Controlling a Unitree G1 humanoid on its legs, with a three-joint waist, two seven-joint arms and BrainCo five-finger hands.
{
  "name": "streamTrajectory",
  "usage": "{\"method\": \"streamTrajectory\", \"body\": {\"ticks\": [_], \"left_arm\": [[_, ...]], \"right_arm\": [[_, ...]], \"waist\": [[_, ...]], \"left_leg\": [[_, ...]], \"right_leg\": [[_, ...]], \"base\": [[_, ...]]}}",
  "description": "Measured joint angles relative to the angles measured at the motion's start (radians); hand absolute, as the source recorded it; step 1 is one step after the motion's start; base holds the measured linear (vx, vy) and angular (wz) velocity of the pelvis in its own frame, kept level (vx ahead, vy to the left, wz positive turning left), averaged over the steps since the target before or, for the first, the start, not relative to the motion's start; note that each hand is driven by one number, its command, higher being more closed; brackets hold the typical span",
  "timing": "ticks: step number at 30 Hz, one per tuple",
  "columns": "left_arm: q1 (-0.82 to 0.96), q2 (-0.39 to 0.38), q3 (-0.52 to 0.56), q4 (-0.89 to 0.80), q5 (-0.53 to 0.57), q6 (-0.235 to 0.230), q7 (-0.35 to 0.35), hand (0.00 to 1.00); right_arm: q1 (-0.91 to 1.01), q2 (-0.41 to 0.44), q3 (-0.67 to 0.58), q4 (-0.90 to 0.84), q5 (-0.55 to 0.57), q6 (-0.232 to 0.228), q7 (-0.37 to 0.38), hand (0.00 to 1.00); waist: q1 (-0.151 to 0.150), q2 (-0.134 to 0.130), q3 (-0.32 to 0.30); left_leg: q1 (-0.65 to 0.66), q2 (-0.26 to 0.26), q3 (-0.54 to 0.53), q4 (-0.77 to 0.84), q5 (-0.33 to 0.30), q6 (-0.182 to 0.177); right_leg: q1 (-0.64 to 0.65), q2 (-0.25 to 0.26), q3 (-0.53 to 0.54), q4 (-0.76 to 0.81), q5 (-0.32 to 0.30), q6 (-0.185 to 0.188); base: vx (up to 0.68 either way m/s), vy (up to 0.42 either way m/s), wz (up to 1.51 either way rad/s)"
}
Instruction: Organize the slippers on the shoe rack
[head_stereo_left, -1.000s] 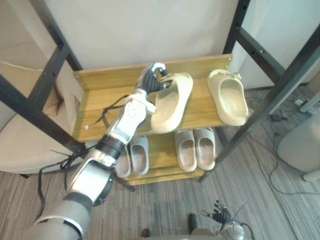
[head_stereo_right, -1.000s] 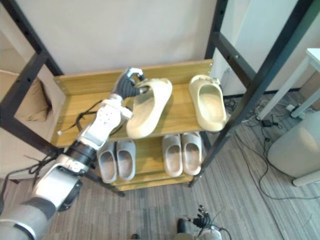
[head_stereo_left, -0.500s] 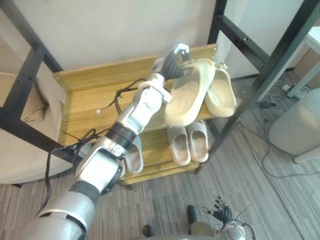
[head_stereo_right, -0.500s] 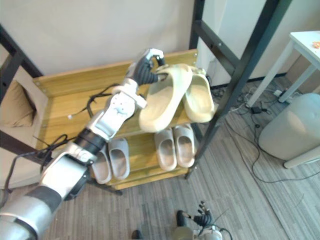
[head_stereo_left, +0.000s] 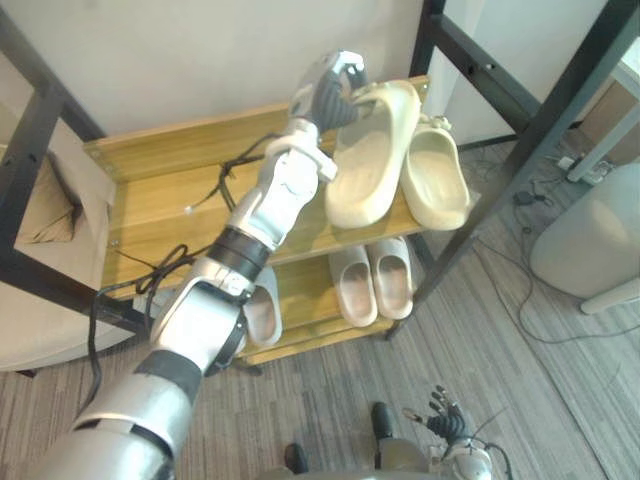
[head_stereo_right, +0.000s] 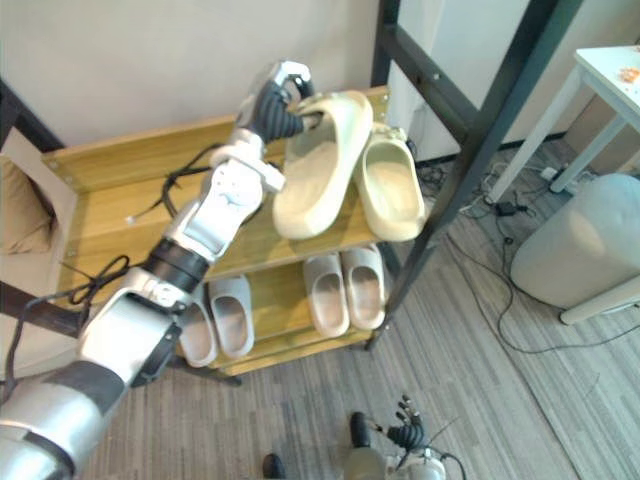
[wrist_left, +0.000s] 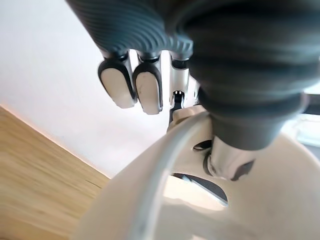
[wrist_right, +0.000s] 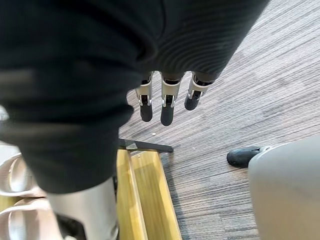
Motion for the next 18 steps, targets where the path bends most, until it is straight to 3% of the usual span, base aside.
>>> {"method": "streamTrajectory", "body": {"ticks": [13,18], "left_arm": [[0.002,0.009,0.016,0.011,0.01,0.017,0.018,1.0],[0.009,0.008,0.015,0.043,0.071,0.026,0.016,1.0]], "right_arm": [[0.021,-0.001,0.007,-0.006,0.0,-0.003,0.0,0.0],[0.029,-0.002,0.01,-0.006,0.0,-0.005,0.0,0.0]], "waist": [[0.006,-0.021,0.013],[0.006,-0.021,0.014]], "left_leg": [[0.002,-0.001,-0.001,0.003,0.0,0.0],[-0.004,-0.001,-0.003,0.005,0.0,0.001]], "right_leg": [[0.012,-0.001,0.002,-0.016,0.016,-0.001],[0.008,-0.002,-0.001,-0.016,0.016,-0.001]], "base": [[0.0,-0.002,-0.01],[0.0,0.0,0.0]]}}
